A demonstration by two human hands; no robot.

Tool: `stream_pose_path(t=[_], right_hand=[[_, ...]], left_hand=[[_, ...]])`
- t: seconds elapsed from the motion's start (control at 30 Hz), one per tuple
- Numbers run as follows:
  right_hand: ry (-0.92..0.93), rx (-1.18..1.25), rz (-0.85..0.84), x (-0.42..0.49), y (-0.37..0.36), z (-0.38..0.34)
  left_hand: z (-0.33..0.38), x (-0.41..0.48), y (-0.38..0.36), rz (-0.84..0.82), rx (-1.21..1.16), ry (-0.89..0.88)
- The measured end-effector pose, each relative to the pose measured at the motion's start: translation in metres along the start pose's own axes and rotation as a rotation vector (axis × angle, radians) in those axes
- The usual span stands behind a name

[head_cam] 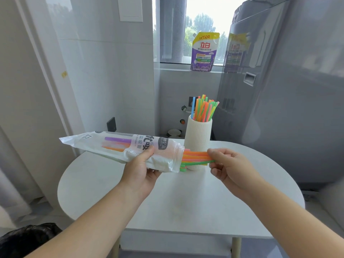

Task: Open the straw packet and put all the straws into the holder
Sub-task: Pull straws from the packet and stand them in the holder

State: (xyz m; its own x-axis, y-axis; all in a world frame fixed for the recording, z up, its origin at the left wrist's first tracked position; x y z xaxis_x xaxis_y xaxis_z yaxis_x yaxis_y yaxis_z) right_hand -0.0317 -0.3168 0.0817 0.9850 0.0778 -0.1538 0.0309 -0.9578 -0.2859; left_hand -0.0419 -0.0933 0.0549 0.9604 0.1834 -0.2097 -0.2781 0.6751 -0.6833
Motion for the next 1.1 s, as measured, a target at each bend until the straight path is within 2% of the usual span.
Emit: stream_pose_path(t=[0.17, 0.27, 0.53, 0.7, 0.87, 1.1], right_hand=[[-0.085, 0.434, 0.024, -0.005, -0.013, 0.003], [-0.075, 0.519, 0.012, -0.007, -0.019, 0.004], [-0.058, 0.354, 0.085, -0.003, -0.026, 0.016], [-0.012, 0.171, 0.109, 0.002, -0.021, 0.016], [0.063, 0.158, 0.132, 0.001, -0.021, 0.008], [0.159, 0.162, 0.297, -0.003, -0.006, -0.005]], left_hand=[[-0.001, -0.002, -0.002, 0.011, -0.013, 0.02], [0.0, -0.003, -0.003, 0.013, -0.025, 0.02], [-0.002, -0.008, -0.005, 0.018, -0.044, 0.034], [-0.002, -0.009, -0.004, 0.024, -0.045, 0.029], [-0.005, -0.01, -0.007, 0.019, -0.049, 0.05], [0.0, -0.008, -0.004, 0.041, -0.051, 0.06]])
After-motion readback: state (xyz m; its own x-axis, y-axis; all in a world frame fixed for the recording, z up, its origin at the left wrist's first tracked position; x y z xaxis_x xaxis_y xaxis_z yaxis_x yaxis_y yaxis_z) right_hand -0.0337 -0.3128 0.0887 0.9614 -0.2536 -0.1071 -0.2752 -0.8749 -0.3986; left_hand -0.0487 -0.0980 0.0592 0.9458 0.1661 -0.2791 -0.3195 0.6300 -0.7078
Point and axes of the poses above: each hand's wrist, its own x-axis towards the middle knuckle, its own y-axis out of the back of the hand, z = x × y, the point moved 4 cm from there along x, towards the middle knuckle, and after that the axes turned 1 degree about x, right-handed, at the moved point
